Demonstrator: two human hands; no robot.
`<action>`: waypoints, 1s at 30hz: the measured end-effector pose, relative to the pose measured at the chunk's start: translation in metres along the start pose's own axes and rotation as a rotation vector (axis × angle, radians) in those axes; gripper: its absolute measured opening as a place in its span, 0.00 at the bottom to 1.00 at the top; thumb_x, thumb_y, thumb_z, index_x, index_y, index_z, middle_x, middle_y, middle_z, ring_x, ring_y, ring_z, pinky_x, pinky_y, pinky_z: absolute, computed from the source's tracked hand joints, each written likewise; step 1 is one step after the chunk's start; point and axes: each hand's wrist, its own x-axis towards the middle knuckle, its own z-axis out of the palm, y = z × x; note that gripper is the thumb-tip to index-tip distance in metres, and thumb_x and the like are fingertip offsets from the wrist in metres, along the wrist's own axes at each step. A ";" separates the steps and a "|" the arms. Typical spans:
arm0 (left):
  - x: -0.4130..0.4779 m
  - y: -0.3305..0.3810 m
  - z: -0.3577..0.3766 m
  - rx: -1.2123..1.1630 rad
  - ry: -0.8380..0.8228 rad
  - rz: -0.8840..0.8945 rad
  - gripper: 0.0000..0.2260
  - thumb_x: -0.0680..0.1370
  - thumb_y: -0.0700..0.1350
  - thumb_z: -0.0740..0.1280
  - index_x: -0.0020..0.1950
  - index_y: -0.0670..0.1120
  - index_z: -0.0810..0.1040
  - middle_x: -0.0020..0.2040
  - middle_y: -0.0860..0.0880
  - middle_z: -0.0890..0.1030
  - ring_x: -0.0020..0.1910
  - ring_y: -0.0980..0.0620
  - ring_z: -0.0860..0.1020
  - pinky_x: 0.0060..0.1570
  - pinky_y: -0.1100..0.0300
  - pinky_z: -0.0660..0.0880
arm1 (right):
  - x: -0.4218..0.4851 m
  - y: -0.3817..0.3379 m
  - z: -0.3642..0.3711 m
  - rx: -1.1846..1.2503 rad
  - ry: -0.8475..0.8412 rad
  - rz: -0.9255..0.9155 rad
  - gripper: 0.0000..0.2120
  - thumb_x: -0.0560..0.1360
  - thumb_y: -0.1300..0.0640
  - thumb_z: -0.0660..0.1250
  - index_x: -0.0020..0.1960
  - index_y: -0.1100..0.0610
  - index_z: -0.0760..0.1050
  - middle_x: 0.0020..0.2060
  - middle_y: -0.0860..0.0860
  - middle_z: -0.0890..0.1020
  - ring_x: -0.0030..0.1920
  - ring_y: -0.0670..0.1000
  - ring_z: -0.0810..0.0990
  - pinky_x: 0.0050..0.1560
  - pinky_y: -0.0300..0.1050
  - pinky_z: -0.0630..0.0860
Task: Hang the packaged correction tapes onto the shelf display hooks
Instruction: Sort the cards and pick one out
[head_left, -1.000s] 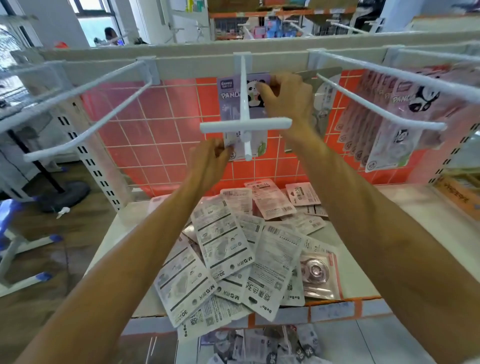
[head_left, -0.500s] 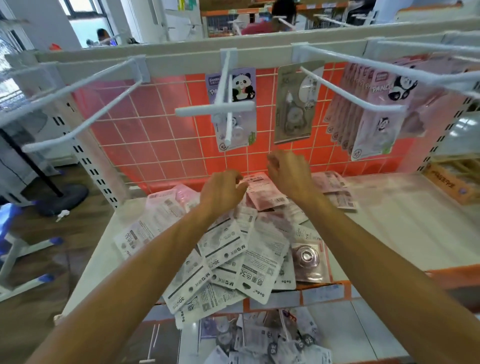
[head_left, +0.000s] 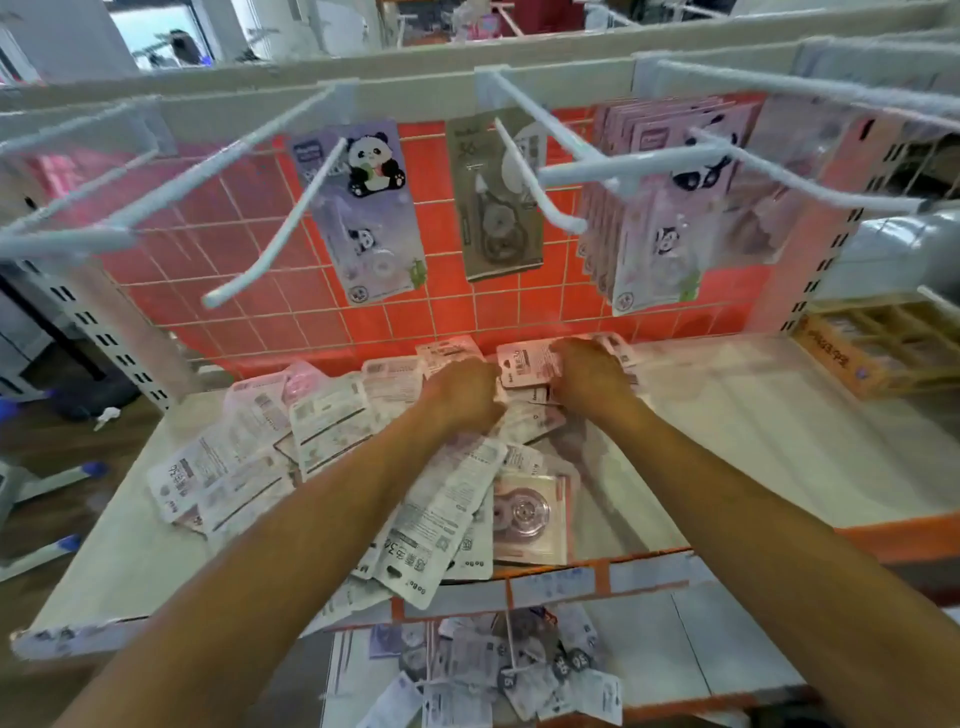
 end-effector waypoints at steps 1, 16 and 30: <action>0.002 0.002 0.003 0.020 -0.009 -0.009 0.21 0.77 0.51 0.67 0.68 0.45 0.71 0.63 0.44 0.76 0.58 0.44 0.76 0.56 0.49 0.76 | 0.003 0.004 0.001 -0.004 -0.035 -0.002 0.15 0.74 0.60 0.64 0.60 0.56 0.72 0.55 0.56 0.79 0.55 0.58 0.78 0.53 0.50 0.76; 0.008 0.015 0.012 0.102 -0.087 -0.098 0.17 0.79 0.54 0.62 0.64 0.47 0.74 0.56 0.45 0.77 0.52 0.44 0.77 0.51 0.51 0.76 | 0.009 0.023 0.017 -0.117 -0.114 -0.020 0.12 0.74 0.59 0.65 0.57 0.57 0.70 0.53 0.55 0.78 0.56 0.57 0.76 0.58 0.55 0.73; -0.015 0.031 0.001 -0.033 -0.026 -0.097 0.22 0.81 0.53 0.60 0.72 0.45 0.66 0.64 0.42 0.77 0.61 0.44 0.76 0.57 0.52 0.72 | -0.032 0.037 -0.007 0.057 0.187 -0.042 0.10 0.72 0.59 0.65 0.52 0.53 0.80 0.47 0.54 0.84 0.46 0.58 0.82 0.43 0.46 0.75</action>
